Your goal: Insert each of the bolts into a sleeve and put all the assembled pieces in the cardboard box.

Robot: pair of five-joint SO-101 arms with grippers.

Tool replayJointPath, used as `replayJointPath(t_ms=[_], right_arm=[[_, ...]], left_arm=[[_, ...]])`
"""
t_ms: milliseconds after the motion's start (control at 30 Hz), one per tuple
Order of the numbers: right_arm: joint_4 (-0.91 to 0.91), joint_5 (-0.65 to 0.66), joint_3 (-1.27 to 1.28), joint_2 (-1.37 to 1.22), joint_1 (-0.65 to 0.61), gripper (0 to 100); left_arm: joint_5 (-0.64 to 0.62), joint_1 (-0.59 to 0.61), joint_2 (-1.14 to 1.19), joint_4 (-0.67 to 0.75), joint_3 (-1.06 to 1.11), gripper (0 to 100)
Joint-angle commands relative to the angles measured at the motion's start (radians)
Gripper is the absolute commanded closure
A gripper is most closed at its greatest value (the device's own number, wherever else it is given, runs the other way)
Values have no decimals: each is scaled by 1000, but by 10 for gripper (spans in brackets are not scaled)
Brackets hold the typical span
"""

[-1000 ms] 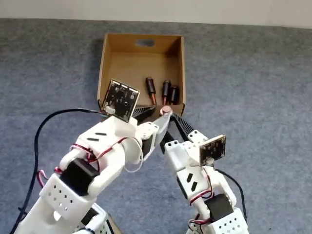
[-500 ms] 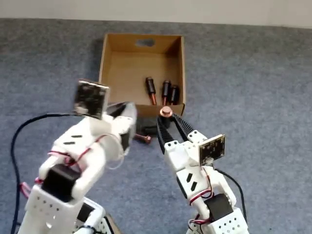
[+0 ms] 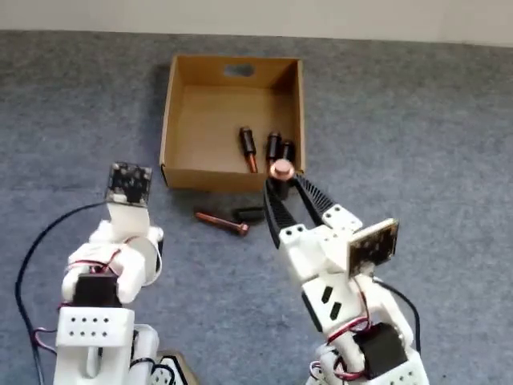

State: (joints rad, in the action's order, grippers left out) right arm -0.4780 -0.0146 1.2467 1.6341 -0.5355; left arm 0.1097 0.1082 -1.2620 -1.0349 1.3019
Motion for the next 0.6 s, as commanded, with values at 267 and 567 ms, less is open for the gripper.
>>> replayJointPath(t_ms=[267, 567], right_arm=[[-2, 8, -657, -958, 61, 992], [-85, -78, -1086, -1475, 47, 992]], left_arm=[[11, 5, -13, 158, 194, 970], [11, 5, -13, 158, 220, 970]])
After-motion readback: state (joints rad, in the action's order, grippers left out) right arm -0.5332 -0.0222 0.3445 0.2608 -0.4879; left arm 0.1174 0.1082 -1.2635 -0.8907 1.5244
